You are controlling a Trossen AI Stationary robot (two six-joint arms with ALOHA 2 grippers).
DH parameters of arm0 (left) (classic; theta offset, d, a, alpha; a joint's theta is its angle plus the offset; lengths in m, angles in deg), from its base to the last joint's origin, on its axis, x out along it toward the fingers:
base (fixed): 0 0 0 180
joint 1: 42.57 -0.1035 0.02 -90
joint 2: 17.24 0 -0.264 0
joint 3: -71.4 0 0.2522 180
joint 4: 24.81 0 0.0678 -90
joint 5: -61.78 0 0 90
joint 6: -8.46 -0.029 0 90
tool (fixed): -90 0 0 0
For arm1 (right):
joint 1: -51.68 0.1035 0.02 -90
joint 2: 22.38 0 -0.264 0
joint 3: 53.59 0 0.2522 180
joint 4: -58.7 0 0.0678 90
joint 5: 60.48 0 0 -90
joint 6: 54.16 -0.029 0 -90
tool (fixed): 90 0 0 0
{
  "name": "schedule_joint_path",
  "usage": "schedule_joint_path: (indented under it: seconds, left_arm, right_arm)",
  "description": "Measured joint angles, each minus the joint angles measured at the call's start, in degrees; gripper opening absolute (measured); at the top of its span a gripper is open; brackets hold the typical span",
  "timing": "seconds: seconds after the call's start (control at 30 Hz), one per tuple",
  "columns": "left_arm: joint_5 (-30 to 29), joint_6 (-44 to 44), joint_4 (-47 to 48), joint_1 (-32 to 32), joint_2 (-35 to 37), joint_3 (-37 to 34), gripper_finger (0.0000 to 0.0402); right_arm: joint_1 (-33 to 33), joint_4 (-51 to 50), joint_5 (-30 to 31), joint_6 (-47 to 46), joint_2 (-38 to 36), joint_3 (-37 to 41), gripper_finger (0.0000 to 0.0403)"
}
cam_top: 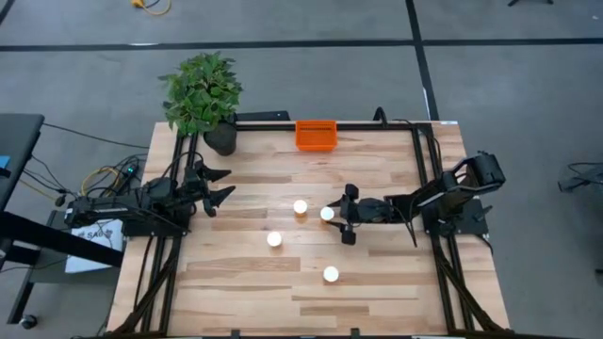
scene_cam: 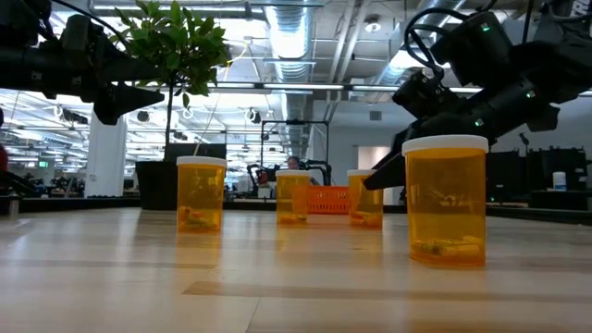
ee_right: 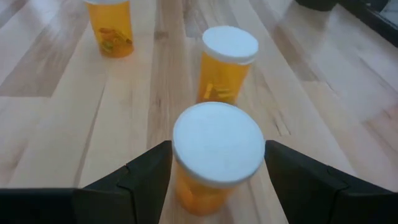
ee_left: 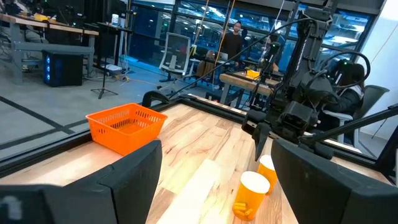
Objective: Pick and place pill bottles into a basket
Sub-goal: Put the orange pill bottle into the orange bin
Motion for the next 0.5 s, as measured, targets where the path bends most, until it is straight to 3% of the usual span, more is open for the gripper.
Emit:
schedule_joint_path:
  seconds: [0.5]
  left_arm:
    - [0.01, -0.04, 0.02, -0.01, -0.02, 0.02, 0.0293]
  right_arm:
    - [-0.91, 0.01, -0.61, -2.88, 0.00, -0.21, 0.0239]
